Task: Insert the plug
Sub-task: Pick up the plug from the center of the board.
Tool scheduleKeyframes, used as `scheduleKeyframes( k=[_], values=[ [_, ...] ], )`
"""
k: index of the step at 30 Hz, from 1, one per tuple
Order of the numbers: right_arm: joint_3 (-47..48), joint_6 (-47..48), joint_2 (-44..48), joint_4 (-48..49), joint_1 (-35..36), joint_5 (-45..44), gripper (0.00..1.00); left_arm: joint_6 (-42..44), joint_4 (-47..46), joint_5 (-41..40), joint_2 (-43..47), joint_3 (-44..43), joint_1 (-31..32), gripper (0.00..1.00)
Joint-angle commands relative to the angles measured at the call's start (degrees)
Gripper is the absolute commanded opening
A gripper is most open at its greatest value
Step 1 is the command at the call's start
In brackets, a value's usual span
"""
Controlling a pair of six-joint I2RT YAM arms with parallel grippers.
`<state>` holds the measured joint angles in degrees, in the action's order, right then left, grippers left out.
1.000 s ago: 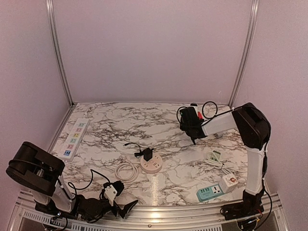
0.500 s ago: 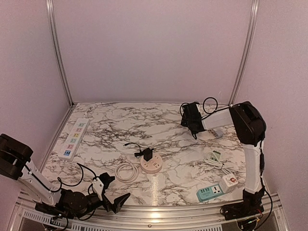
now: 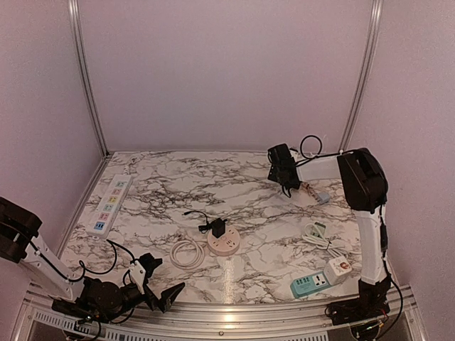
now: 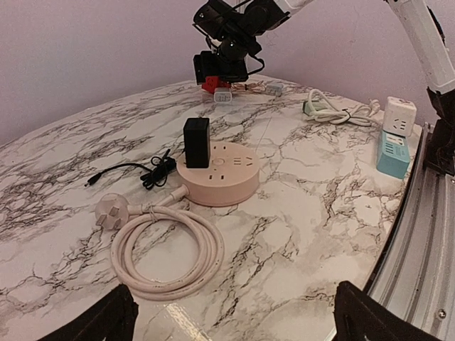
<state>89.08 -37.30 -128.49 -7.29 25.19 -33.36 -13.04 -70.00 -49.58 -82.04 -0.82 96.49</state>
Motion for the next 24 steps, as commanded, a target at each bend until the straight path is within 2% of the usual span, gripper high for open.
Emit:
scheduleKeyframes(
  k=[1, 7, 11, 15, 18, 20, 21, 24],
  values=[
    [-1.0, -3.5, -1.3, -6.3, -1.3, 1.2, 0.81, -0.5, 0.9, -1.3, 0.6, 0.7, 0.4, 0.99],
    [-3.7, -3.7, -0.5, -4.2, -1.2, 3.2, 0.82, -0.6, 0.3, -1.4, -0.8, 0.4, 0.5, 0.99],
    [-4.5, -3.2, 0.0, -4.0, -1.2, 2.1, 0.77, -0.7, 0.0, -1.4, -1.8, 0.0, 0.5, 0.99],
    [-6.3, -2.0, 1.8, -2.3, -1.2, 1.7, 0.57, -0.5, -0.1, -1.6, -2.7, -0.4, 0.4, 0.99],
    [-7.7, -0.5, 3.5, -0.4, -1.2, 2.1, 0.3, -0.3, -0.1, -1.9, -3.6, -0.7, 0.4, 0.99],
    [-9.2, 1.1, 5.2, 1.5, -1.1, 3.1, 0.21, -0.3, -0.4, -2.0, -4.1, -0.9, 0.4, 0.99],
    [-10.1, 2.3, 6.4, 2.4, -0.8, 3.5, 0.17, -0.2, -0.5, -2.1, -4.2, -0.9, 0.5, 0.99],
    [-13.0, 5.1, 11.1, 3.9, 2.0, 2.9, 0.17, 0.1, -1.0, -2.0, -3.7, -0.7, 0.5, 0.99]
  ],
)
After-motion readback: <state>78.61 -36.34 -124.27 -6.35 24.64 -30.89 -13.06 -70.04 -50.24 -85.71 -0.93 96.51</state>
